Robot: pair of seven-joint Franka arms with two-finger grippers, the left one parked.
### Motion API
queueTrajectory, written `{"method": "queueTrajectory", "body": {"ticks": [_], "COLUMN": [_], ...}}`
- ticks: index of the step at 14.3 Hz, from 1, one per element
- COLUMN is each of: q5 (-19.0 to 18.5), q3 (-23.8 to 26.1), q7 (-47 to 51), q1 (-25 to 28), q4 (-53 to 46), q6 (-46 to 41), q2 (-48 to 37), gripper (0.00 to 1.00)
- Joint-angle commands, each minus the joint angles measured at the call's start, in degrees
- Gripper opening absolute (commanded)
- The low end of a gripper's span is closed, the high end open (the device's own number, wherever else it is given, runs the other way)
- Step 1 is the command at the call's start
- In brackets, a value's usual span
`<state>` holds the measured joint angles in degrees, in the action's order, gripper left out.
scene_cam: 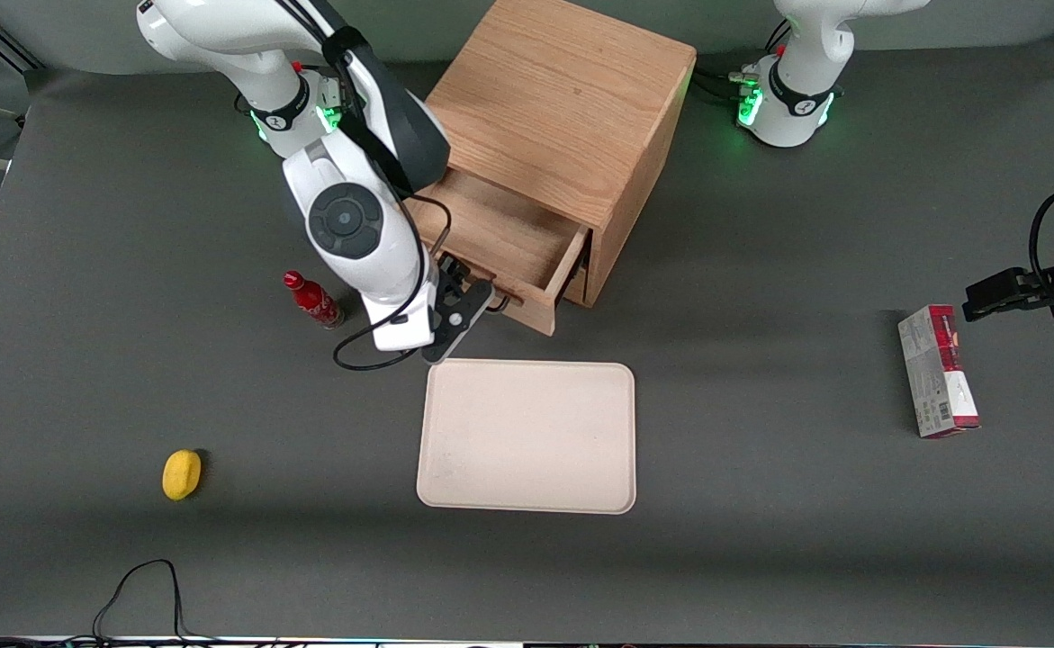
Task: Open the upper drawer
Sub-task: 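Pull the upper drawer outward by its handle with the right gripper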
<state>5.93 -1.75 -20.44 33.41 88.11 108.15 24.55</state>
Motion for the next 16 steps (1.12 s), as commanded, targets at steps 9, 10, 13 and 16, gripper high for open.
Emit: {"method": "queueTrajectory", "body": {"ticks": [9, 10, 13, 16], "q5": [-0.48, -0.48, -0.39, -0.30], "q3": [0.25, 0.25, 0.25, 0.34], "q7": [-3.11, -3.29, -3.30, -3.30], "q1": [-5.19, -5.37, -6.42, -7.56], "q4": [-9.61, -11.10, -13.40, -13.84], "q6": [-3.03, -3.99, -4.97, -4.97], "q2": [6.55, 7.43, 8.93, 9.11], "gripper": [1.00, 1.00, 1.00, 1.00]}}
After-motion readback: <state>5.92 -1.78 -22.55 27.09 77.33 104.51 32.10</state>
